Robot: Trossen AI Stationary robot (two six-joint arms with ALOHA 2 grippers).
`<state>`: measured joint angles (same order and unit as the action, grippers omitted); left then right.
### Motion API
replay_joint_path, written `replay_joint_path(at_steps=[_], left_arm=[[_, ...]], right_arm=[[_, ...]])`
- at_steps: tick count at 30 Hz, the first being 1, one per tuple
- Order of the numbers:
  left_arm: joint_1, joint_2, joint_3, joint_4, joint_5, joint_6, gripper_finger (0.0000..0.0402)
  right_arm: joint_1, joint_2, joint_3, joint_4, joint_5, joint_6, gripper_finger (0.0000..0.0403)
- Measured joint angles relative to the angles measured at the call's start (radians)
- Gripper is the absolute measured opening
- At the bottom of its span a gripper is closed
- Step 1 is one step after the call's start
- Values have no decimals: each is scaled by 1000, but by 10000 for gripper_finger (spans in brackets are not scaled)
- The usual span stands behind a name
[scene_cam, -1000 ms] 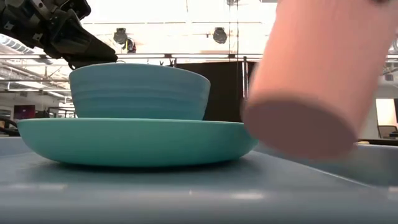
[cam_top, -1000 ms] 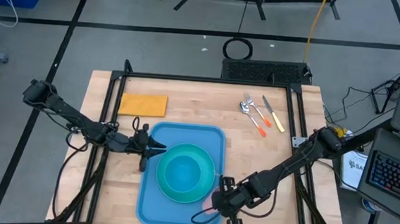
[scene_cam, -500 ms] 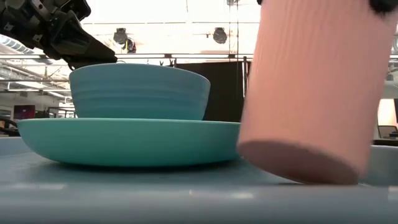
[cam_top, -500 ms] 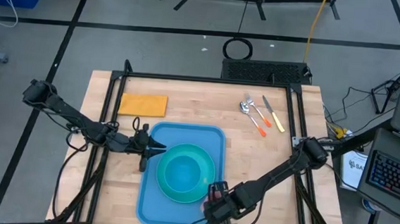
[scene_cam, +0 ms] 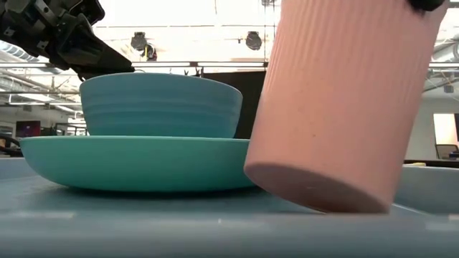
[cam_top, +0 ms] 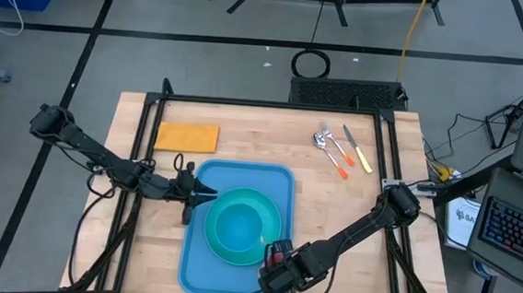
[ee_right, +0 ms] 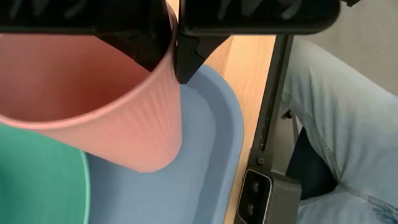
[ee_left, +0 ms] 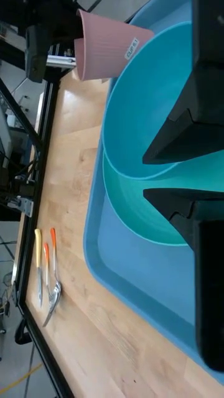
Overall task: Set up tray
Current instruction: Put the pink cup on the blue tray to the bottom right of the light blue plate
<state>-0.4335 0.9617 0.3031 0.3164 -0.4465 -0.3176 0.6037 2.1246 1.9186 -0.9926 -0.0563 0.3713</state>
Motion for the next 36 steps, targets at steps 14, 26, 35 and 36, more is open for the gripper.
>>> replay_joint_path(at_steps=[14,26,35,36], left_arm=[[0,0,0,0,0,0,76],[0,0,0,-7,0,0,76],[0,0,0,-7,0,0,76],[0,0,0,-7,0,0,76]], right_arm=[[-1,9,1,-39,-78,9,3],[-7,4,6,-15,-78,30,4],[-8,4,8,-74,-74,7,3],[-8,4,8,-74,-72,4,2]])
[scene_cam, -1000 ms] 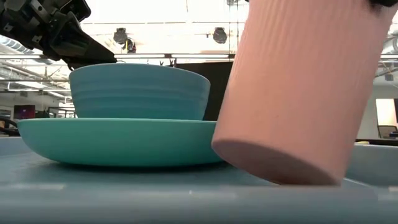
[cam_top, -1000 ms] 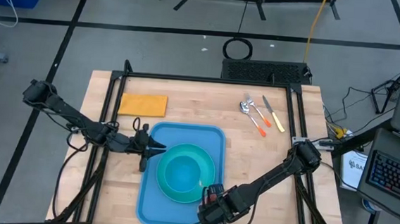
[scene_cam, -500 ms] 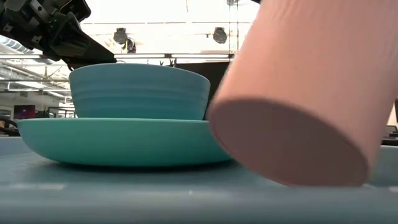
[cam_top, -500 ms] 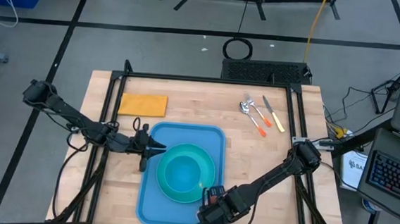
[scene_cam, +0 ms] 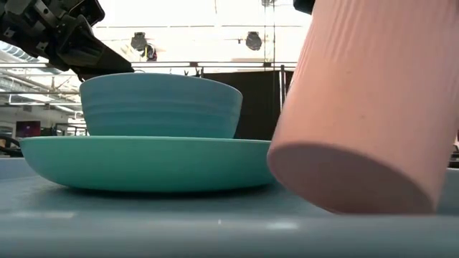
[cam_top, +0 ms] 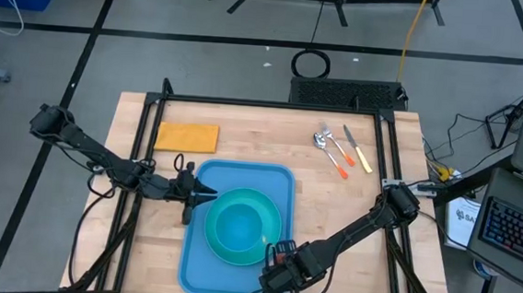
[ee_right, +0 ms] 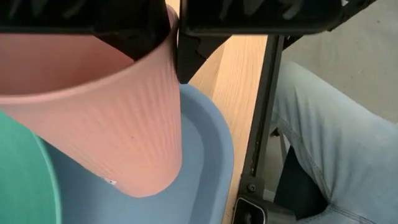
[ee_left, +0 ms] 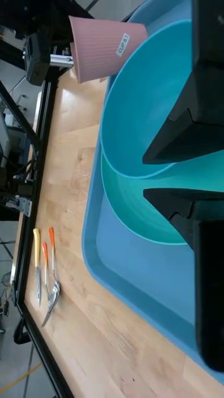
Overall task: Set up tray
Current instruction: Put the pink cup on the blue tray to the bottom right of the light blue plate
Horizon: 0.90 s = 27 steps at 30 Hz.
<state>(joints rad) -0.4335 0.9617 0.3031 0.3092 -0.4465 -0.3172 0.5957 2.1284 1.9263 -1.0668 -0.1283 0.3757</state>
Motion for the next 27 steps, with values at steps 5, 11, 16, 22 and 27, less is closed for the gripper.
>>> replay_joint_path(at_steps=[5,11,16,22,27], left_arm=[[0,0,0,0,0,0,76],[0,0,0,0,0,1,76],[0,0,0,0,0,2,76],[0,0,0,0,0,2,76],[0,0,0,-7,0,2,76]], right_arm=[[0,0,0,-20,28,-4,2],[2,0,1,-31,49,-32,3],[2,0,1,-46,49,-40,3],[5,0,1,-57,46,-48,16],[7,0,0,-35,46,-41,48]])
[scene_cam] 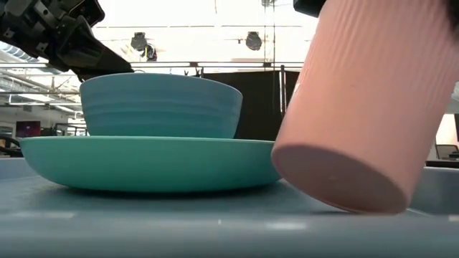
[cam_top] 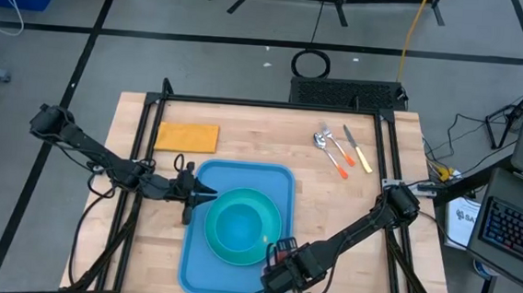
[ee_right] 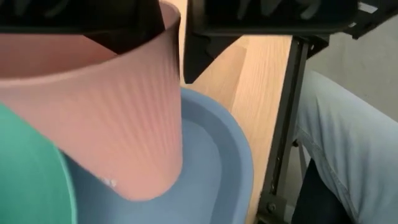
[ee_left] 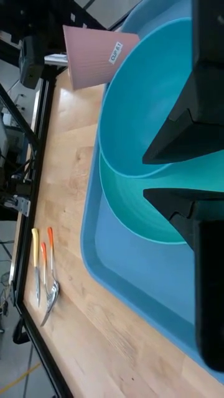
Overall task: Set up tray
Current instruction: Put the pink cup on the blue tray to the bottom right of the light blue plate
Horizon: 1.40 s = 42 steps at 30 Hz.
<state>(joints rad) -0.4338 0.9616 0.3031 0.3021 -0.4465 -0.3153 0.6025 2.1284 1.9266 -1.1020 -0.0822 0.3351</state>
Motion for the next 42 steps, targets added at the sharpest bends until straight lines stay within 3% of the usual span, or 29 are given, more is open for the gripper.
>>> replay_joint_path(at_steps=[6,25,35,42], left_arm=[[0,0,0,-1,0,1,76],[0,0,0,-15,0,1,76],[0,0,0,-17,0,0,76],[0,0,0,-21,0,-2,76]], right_arm=[[0,0,0,79,2,-6,84],[1,0,0,188,-1,-42,128],[1,-45,-1,203,7,-45,131],[20,-109,-1,211,82,-18,130]])
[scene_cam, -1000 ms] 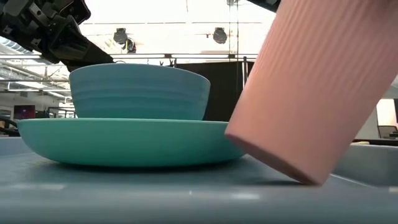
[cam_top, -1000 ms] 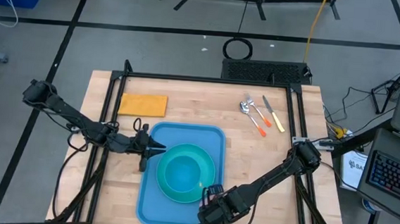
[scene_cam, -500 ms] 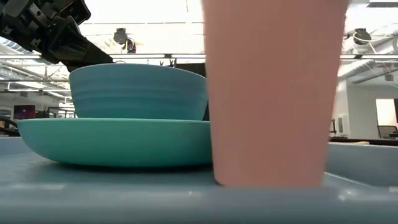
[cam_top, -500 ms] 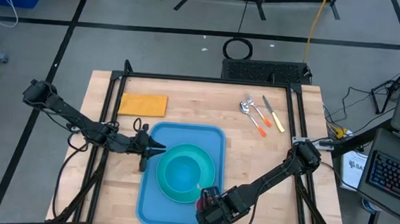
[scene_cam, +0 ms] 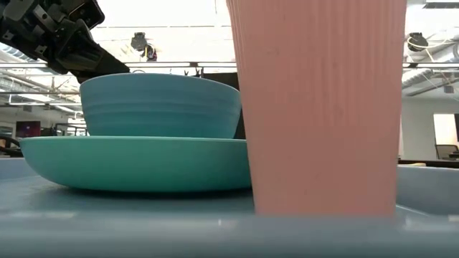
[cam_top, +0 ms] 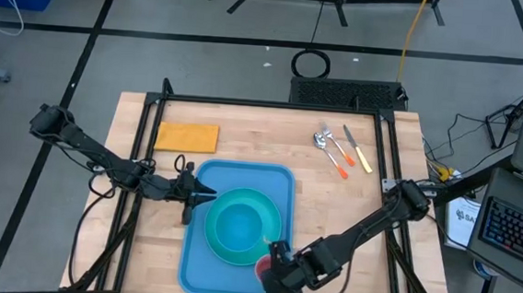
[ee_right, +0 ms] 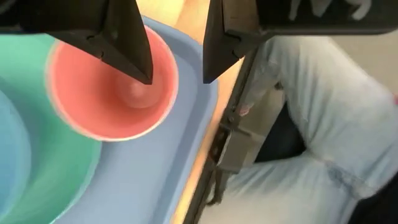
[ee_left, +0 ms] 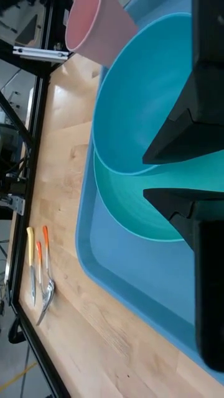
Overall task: Set up tray
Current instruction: Put the pink cup on the blue tray to the bottom right of the light blue plate
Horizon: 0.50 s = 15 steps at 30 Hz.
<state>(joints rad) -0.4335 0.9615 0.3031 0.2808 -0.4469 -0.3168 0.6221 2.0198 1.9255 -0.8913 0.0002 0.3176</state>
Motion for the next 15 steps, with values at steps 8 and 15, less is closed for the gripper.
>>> replay_joint_path(at_steps=[8,15], left_arm=[[0,0,0,-2,1,0,76],[0,0,0,-2,1,-1,76]], right_arm=[[37,-19,0,6,179,168,130],[67,-19,-26,47,352,112,129]])
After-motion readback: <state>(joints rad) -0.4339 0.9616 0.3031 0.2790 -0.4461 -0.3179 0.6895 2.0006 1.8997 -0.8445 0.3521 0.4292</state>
